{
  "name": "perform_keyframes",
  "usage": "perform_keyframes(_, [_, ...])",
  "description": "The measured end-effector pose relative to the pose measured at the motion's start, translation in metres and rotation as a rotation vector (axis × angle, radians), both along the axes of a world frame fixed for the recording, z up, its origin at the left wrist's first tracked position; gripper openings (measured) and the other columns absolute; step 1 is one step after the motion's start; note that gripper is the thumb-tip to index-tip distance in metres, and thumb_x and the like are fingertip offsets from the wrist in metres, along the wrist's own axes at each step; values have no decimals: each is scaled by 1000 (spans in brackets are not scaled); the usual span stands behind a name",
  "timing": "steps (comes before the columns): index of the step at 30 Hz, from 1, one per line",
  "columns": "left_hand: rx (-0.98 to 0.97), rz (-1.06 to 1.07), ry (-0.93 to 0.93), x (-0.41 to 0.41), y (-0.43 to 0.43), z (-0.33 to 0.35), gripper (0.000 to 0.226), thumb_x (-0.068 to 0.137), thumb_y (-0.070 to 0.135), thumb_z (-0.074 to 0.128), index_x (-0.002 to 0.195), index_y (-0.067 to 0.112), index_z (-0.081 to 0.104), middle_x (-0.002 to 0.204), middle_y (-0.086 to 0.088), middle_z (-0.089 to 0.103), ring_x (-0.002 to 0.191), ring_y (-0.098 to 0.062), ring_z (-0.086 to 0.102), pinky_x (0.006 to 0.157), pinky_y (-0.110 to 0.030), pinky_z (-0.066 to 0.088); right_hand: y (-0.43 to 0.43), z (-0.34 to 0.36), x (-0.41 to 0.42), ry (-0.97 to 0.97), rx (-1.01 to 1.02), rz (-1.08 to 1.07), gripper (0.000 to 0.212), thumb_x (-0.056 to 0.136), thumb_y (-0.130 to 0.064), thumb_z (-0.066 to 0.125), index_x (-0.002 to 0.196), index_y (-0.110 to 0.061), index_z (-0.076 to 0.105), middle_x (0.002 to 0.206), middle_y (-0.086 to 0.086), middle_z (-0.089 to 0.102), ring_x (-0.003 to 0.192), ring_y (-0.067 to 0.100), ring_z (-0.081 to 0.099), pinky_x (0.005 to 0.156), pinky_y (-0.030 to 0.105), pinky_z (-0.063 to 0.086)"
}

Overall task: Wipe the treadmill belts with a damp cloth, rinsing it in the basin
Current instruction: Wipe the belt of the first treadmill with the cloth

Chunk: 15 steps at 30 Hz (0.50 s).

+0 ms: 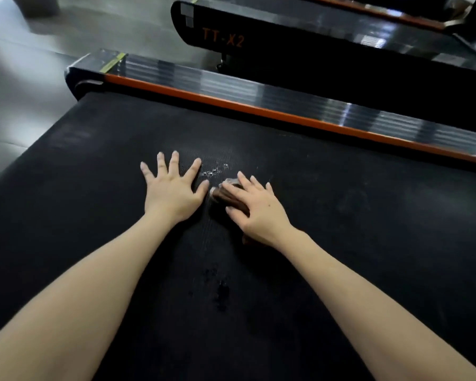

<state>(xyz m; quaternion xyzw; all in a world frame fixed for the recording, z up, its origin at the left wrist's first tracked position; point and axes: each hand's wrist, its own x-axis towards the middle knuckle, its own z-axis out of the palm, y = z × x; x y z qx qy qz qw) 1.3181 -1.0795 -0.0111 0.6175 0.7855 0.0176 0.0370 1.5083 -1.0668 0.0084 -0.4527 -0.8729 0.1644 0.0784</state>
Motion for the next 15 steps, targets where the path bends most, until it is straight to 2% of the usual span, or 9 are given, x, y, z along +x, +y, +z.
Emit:
perform_keyframes(3, [-4,3,-8,0,0,1,63,93,63,17,150,38,11,159,-13,4,145,-38,-4,112,-63,-4,-94,0,24,44,19,188,62,81,-44,47,141,-35,38,155,5,25,142,34,21,112,55,8])
perform_keyframes(5, [-30,-8,-24,-1,-1,5,63,93,63,16,150,37,11,159,-13,3,145,-37,-5,112,-63,-6,-154,1,44,43,-23,288,65,77,-43,47,140,-38,37,155,2,26,143,31,21,112,54,6])
perform_keyframes(8, [-7,-7,-156,0,-14,18,58,96,57,23,150,35,18,159,-12,8,146,-33,-2,114,-58,-5,-163,1,65,-7,15,302,68,73,-36,36,140,-36,40,154,2,29,142,26,25,112,54,8])
perform_keyframes(11, [118,-69,-240,3,-47,31,50,100,45,29,148,34,26,159,-10,15,147,-30,2,117,-53,-3,-119,3,54,1,14,5,64,79,-22,36,142,-31,39,154,3,28,144,21,19,112,63,3])
perform_keyframes(13, [159,-147,-202,0,-83,37,47,101,42,28,147,35,29,159,-7,15,147,-29,3,117,-51,-5,-98,3,36,6,-19,-249,59,87,-14,42,143,-29,36,156,4,24,145,24,12,112,62,1])
perform_keyframes(15, [137,-164,-148,-8,-115,38,46,101,42,25,147,37,27,159,-4,14,147,-28,2,116,-51,-6,-106,3,17,26,-7,-339,56,90,-16,46,144,-28,36,156,4,22,145,28,10,112,60,-1])
